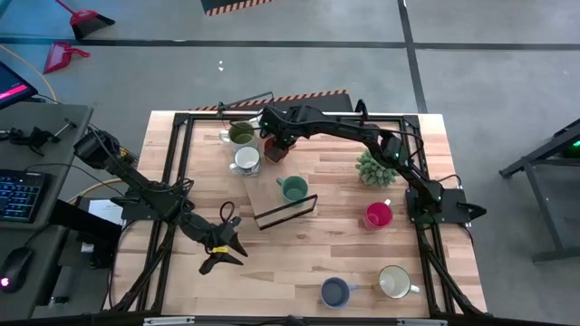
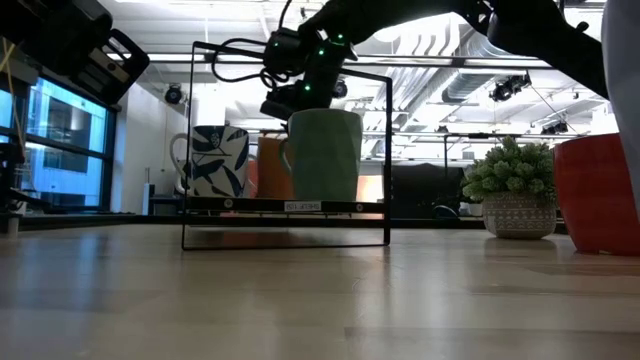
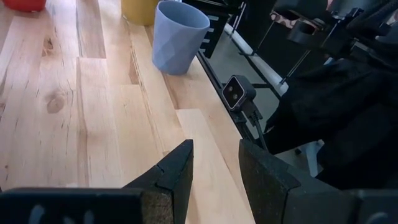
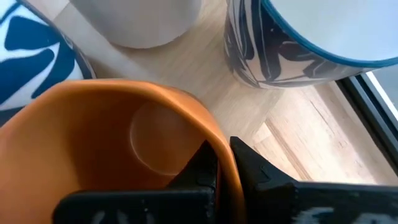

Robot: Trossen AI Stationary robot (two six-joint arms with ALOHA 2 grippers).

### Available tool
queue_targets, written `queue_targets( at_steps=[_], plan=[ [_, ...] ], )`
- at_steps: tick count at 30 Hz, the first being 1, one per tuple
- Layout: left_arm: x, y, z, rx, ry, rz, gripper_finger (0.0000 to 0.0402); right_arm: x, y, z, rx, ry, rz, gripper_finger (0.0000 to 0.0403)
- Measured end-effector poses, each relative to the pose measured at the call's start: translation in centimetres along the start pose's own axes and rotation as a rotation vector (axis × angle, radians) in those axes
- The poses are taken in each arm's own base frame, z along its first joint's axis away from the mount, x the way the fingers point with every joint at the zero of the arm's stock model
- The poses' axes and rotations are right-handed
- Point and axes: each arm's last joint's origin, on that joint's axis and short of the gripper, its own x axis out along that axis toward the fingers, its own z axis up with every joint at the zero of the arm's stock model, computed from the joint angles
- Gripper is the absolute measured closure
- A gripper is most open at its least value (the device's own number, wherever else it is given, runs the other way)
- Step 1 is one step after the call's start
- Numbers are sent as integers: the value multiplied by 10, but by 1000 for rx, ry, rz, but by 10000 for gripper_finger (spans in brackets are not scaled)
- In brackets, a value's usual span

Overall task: Place coffee mugs
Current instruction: Put the orange mug on the shelf, then adjust the green mug on the shelf

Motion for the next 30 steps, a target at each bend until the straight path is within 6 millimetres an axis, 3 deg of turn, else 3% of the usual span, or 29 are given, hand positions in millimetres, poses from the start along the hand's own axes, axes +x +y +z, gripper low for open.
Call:
queue_targets(
  at_steps=[21, 30],
  plan=[
    [0, 0, 0, 0, 0, 0, 284, -2, 1, 0, -2, 5, 33, 322],
    [0, 0, 0, 0, 1, -2, 284, -30, -7, 4, 35, -38, 54, 289]
  ],
)
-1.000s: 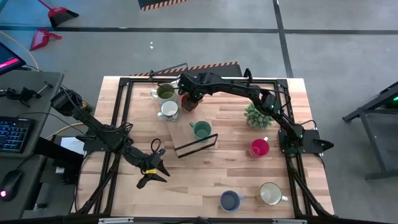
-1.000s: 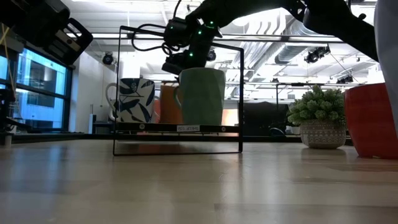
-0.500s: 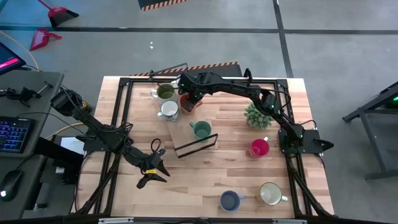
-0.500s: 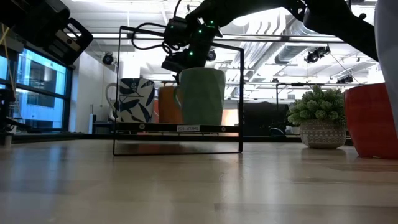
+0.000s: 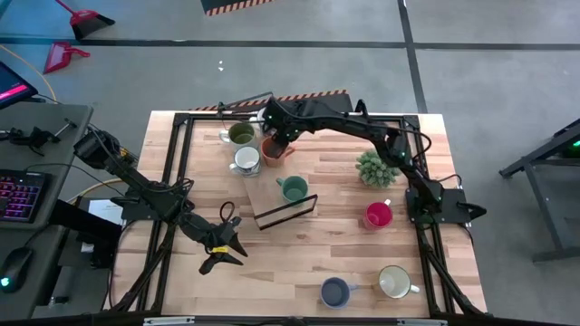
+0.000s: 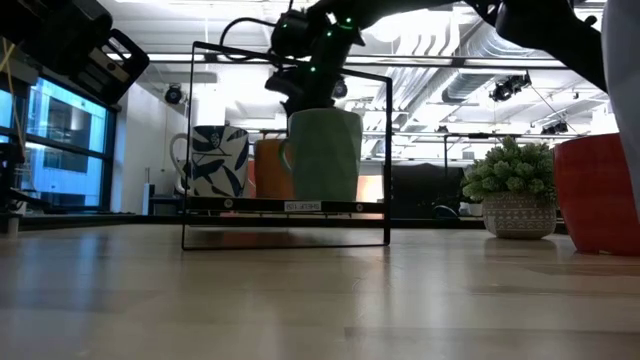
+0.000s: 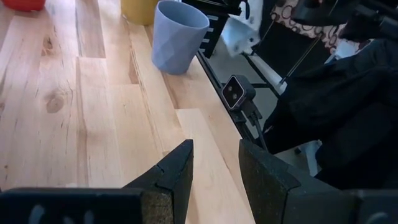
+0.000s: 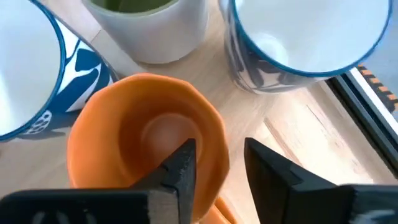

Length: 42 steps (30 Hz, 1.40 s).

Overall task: Place coffee mugs
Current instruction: Adjust the green mug on the shelf

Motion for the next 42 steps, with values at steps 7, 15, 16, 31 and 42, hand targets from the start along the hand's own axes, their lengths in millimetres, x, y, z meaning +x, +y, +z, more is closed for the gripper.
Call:
queue_targets(
  at_steps=[7, 15, 16, 31, 42],
  plan=[
    [0, 0, 0, 0, 2, 0, 284, -18, 4, -1, 6, 5, 91, 252],
    [0, 0, -1, 0, 6, 3, 284, -93, 29, -8, -218, -149, 69, 240],
    [0, 0, -1, 0, 7, 3, 284, -105, 33, -10, -247, -177, 66, 241],
    [0, 0, -1, 0, 6, 5, 284, -151, 59, -50, -296, -40, 30, 258],
    [0, 1, -1, -25, 12, 7, 284, -81, 90, -62, -375, 194, 61, 258]
  ],
)
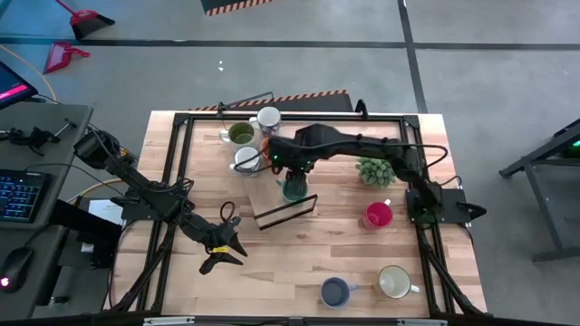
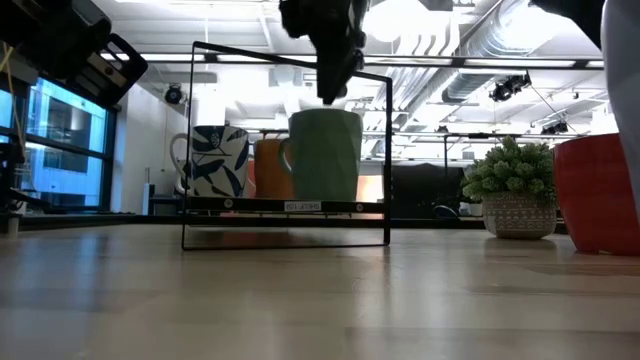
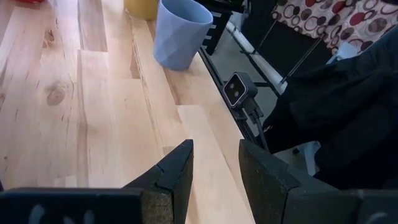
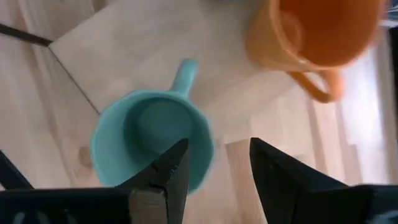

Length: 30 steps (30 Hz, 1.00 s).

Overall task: Place coffee mugs
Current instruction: Adjust the green mug on the shelf

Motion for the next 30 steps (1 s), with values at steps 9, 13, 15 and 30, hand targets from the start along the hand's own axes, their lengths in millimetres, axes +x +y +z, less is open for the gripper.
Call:
queue_targets(
  at_steps=[9, 13, 15, 30],
  plan=[
    [0, 1, -1, 1, 14, 6, 284, 24, 19, 2, -43, 70, 77, 258],
    [0, 1, -1, 1, 15, 6, 284, 33, 20, 4, -37, 69, 34, 258],
    [0, 1, -1, 2, 15, 6, 284, 36, 19, 6, -35, 65, 18, 258],
    [0, 1, -1, 2, 15, 6, 284, 62, 21, 13, -50, 73, 17, 319]
  ],
)
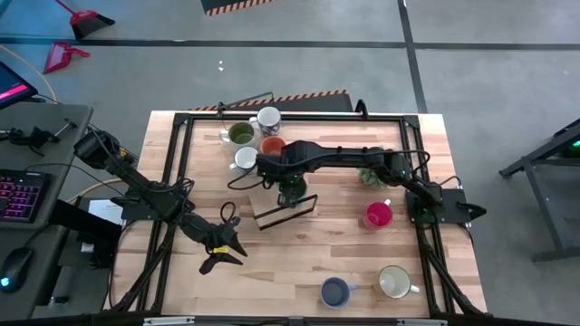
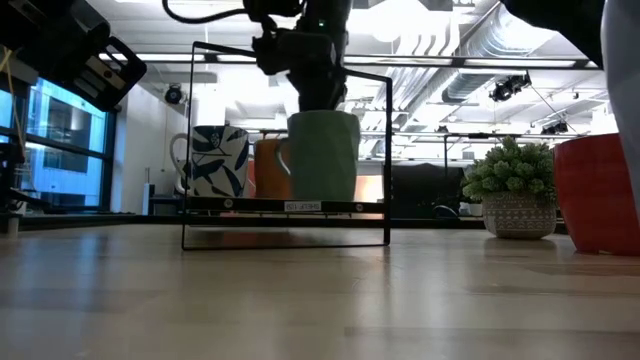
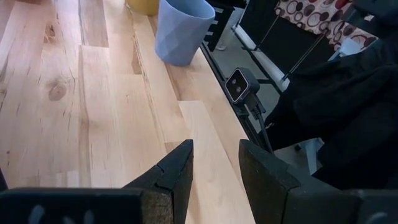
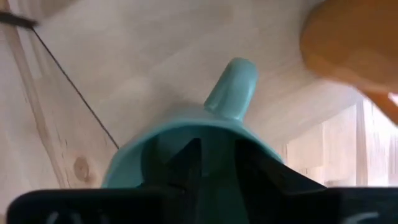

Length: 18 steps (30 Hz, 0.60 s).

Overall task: Place coffee mugs
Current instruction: Adjust the green mug on the shelf

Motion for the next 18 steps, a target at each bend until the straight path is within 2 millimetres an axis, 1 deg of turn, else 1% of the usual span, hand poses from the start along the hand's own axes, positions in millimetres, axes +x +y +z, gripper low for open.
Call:
queue_targets(
  at_steps=[6, 10, 18],
  plan=[
    [0, 0, 0, 0, 0, 0, 284, 1, -8, 3, 19, -22, -3, 325],
    [0, 0, 0, 0, 0, 0, 284, 1, -16, 4, 34, -28, -43, 325],
    [0, 0, -1, 1, 6, 2, 284, 1, -30, 8, 48, -64, -43, 325]
  ],
)
